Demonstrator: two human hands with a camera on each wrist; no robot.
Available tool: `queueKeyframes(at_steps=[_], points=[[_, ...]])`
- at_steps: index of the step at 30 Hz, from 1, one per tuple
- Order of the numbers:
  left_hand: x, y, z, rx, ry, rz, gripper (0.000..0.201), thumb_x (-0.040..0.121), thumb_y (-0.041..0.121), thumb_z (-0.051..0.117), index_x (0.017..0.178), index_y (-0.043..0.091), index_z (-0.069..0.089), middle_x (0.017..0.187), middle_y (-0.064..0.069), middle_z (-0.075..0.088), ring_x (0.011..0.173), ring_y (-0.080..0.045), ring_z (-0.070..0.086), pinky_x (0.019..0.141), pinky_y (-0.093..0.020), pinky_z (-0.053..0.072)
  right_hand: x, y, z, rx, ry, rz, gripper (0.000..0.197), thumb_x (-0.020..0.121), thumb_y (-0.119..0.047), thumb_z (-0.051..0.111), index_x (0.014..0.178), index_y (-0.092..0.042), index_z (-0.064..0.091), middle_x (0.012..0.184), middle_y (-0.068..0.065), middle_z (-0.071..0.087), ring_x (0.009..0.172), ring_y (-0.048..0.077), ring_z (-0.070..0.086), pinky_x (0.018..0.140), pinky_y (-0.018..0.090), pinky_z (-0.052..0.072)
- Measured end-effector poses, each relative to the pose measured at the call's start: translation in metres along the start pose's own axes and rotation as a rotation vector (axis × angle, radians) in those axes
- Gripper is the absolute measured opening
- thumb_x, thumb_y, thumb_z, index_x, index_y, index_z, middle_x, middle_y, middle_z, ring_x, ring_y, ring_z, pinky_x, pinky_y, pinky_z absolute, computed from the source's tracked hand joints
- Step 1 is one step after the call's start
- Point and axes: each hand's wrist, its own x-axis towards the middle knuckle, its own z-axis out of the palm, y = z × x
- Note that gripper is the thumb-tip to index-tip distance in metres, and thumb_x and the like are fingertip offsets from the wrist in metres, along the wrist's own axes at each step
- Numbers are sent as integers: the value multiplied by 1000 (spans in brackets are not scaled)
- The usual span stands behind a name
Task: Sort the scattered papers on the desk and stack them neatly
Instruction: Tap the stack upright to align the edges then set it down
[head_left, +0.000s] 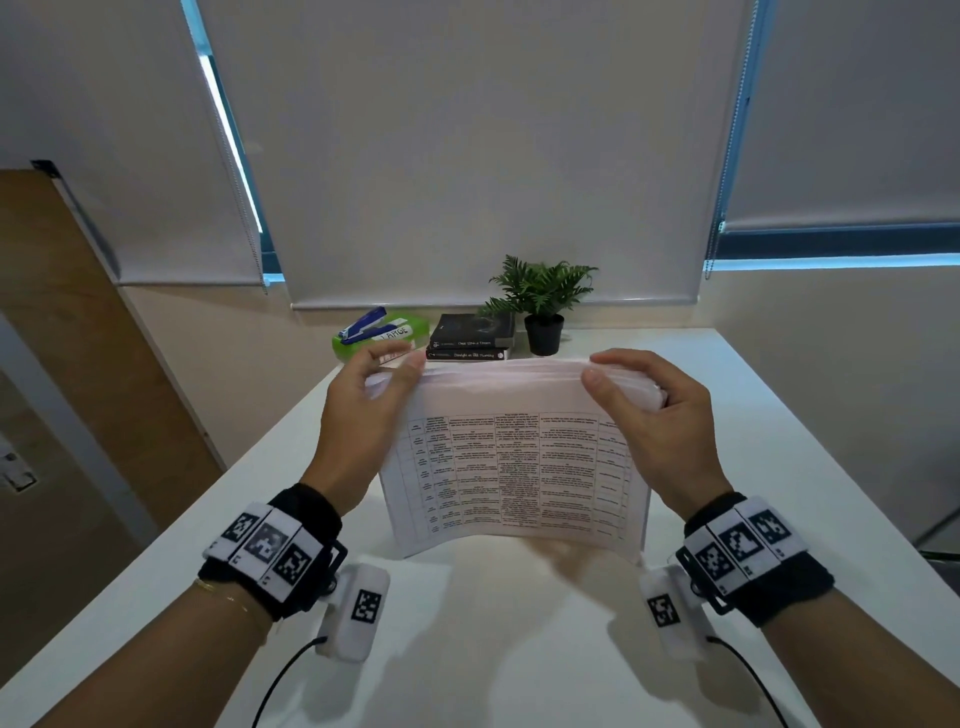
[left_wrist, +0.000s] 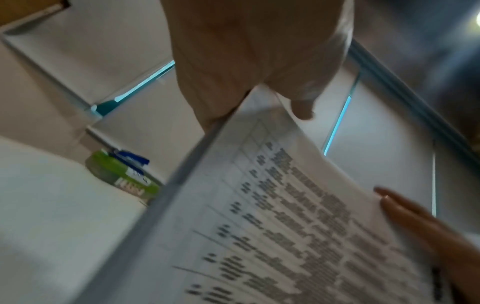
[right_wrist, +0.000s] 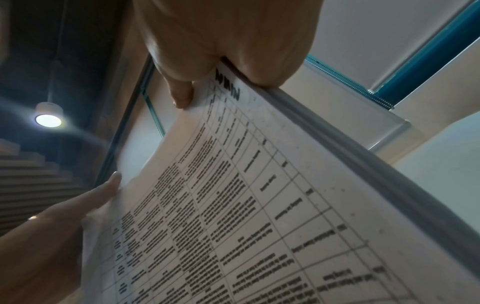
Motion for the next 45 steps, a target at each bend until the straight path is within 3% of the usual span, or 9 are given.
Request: queueKeyframes(at_steps=[3,9,14,19,26,31,36,40,45], points=[[-5,-11,-13,252,-164,174,65,89,39,82,144,54,53,137,18,63,119,-10,66,94,-39,61,0,-2,-1,-3,-60,15,46,95,-10,72,136,-29,64,115,-5,70,95,9,74,70,21,62],[-7,-12,-12,326,-140,194,53,88,34,83,137,43,67,135,12,66,117,-16,64,97,-45,62,7,-1,-1,-44,-39,2,9,94,-13,75,103,-14,73,102,-1,76,87,9,75,63,21,59],[-10,-10,-10,335,-130,225,69,88,37,83,148,50,52,124,20,67,108,-5,68,88,-28,63,2,3,3,8,18,-25,14,92,-10,76,101,-5,68,94,-6,77,84,11,77,60,22,61],[-11,-7,-4,345,-90,225,43,90,30,83,131,37,71,122,13,70,108,-3,65,95,-40,62,-5,8,3,-88,-16,13,22,89,-21,81,102,-20,64,95,-14,74,85,12,76,64,31,64],[-10,2,3,258,-31,381,52,92,20,82,139,33,68,133,11,70,115,-9,68,98,-33,60,-2,-7,7,-129,47,-145,57,94,-13,75,145,-24,54,109,-38,66,99,-2,71,74,21,63],[-23,-7,0,300,-95,226,49,91,28,81,136,37,65,119,29,64,102,14,62,89,-22,61,-13,9,0,-127,-32,-37,38,93,-16,76,128,-26,64,109,-27,68,101,1,70,77,30,65],[-19,-13,-5,160,-111,106,92,81,19,91,150,49,39,126,19,69,106,-4,71,85,-26,61,-7,6,-3,-151,-75,-28,31,91,-17,79,117,-27,65,105,-21,70,96,5,71,70,25,63],[-18,-21,-7,-3,-232,-202,35,85,18,86,119,19,75,108,3,82,104,-25,78,88,-42,65,11,-18,-14,-407,-200,20,43,84,-18,85,116,-34,62,106,-11,69,90,7,71,64,23,62],[-20,-13,5,-5,-196,-85,14,92,21,80,105,17,80,98,2,83,88,-18,80,77,-33,64,45,-67,-12,-1193,-501,-32,53,75,-31,83,123,-41,63,108,-10,70,94,16,61,77,33,53]])
